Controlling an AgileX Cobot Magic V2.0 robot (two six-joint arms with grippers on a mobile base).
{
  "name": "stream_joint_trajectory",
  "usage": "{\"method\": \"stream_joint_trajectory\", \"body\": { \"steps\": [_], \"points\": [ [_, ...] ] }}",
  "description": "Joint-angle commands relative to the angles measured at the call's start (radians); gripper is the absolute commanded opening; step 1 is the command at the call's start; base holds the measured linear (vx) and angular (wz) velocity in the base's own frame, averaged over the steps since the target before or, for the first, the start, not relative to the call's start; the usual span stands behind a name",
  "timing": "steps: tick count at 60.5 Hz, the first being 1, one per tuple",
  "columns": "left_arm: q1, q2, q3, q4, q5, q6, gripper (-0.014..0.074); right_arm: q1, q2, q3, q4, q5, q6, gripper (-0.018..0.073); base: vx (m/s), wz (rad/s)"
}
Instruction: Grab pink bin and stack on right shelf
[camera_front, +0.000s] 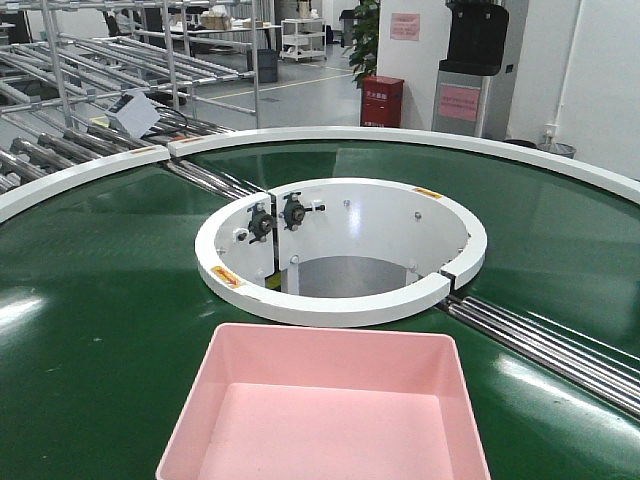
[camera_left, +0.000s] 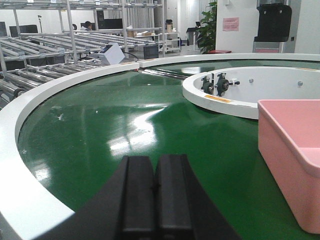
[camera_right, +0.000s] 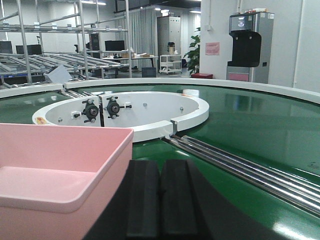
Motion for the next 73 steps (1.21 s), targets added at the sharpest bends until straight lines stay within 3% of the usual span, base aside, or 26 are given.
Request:
{"method": "stream_joint_trajectory", "body": {
  "steps": [1, 29, 42, 47, 53, 59, 66, 73],
  "points": [
    [-0.001, -0.013, 0.013, 0.0, -0.084, -0.006, 0.0003, 0.001, -0.014, 0.005, -0.001, -0.087, -0.011, -0.0009, 0.0, 0.0],
    [-0.001, -0.013, 0.013, 0.0, -0.084, -0.006, 0.0003, 0.001, -0.014, 0.005, -0.001, -0.087, -0.011, -0.0009, 0.0, 0.0],
    [0.0, -0.013, 0.006, -0.003, -0.156, -0.036, 0.0003, 0.001, -0.014, -0.001, -0.003, -0.148, -0.012, -0.0009, 0.0, 0.0],
    [0.0, -0.013, -0.044, -0.002, -0.182, -0.083, 0.0003, 0.001, -0.013, -0.057, 0.002, -0.121, 0.003, -0.0009, 0.0, 0.0],
    [0.0, -0.01, -0.161, 0.001, -0.164, -0.079, 0.0003, 0.001, -0.013, -0.181, -0.002, -0.009, 0.001, -0.0009, 0.0, 0.0],
    [0.0, 0.021, -0.306, 0.001, -0.081, -0.058, 0.0003, 0.001, 0.031, -0.333, -0.006, 0.157, -0.033, -0.0009, 0.0, 0.0],
    [0.0, 0.116, -0.493, 0.001, 0.136, -0.035, 0.0003, 0.001, 0.134, -0.493, -0.005, 0.376, -0.068, -0.0009, 0.0, 0.0],
    [0.0, 0.231, -0.619, 0.001, 0.367, 0.042, 0.0003, 0.001, 0.267, -0.595, 0.0, 0.564, -0.065, -0.0009, 0.0, 0.0]
  ]
}}
